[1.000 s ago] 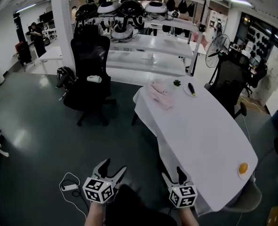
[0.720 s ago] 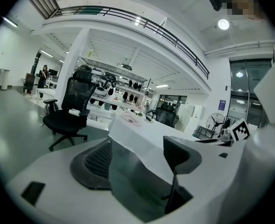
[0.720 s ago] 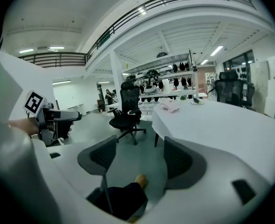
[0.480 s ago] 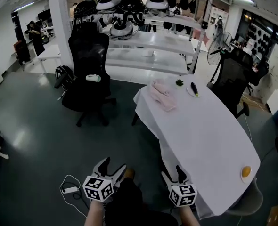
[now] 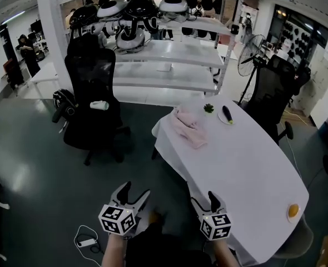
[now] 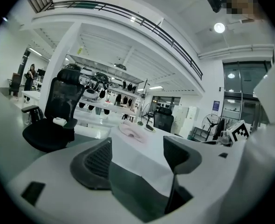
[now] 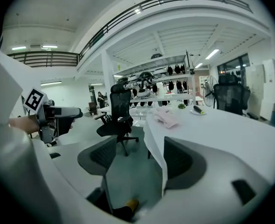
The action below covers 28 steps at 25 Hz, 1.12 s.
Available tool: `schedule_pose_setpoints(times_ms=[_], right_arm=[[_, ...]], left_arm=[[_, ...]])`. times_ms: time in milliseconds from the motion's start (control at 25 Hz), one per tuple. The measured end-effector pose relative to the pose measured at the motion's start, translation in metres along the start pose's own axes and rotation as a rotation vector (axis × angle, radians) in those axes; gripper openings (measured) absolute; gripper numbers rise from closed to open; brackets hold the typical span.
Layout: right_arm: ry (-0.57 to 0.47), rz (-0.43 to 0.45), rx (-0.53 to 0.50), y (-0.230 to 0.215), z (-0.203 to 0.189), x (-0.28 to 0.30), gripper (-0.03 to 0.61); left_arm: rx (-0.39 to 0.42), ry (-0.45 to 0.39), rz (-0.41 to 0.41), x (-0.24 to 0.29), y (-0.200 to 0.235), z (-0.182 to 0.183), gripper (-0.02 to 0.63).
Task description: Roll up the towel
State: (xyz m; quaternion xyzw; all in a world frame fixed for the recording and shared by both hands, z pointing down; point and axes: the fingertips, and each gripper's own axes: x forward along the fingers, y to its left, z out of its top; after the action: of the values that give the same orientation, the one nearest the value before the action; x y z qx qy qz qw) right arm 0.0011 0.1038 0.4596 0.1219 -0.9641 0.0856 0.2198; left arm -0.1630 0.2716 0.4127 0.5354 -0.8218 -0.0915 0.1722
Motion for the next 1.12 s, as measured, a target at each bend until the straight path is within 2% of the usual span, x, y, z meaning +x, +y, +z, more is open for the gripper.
schedule_pose_setpoints(times_ms=[240, 680, 840, 1120], right_arm=[[-0.013, -0.02, 0.009, -0.002, 0.032, 0.045, 0.313], [-0.021, -0.078, 0.028, -0.013, 0.06, 0.105, 0.311], [-0.024, -0.099, 0.043, -0.014, 0.058, 0.119, 0.31], [0.043, -0.142, 0.071, -0.017, 0.033, 0.115, 0.311]], left_arm=[[0.017, 0.008, -0.025, 0.04, 0.036, 0.029, 0.36], [0.035, 0.025, -0.085, 0.099, 0.081, 0.056, 0.36], [0.044, 0.036, -0.107, 0.114, 0.092, 0.056, 0.36], [0.029, 0.104, -0.147, 0.125, 0.094, 0.037, 0.36]])
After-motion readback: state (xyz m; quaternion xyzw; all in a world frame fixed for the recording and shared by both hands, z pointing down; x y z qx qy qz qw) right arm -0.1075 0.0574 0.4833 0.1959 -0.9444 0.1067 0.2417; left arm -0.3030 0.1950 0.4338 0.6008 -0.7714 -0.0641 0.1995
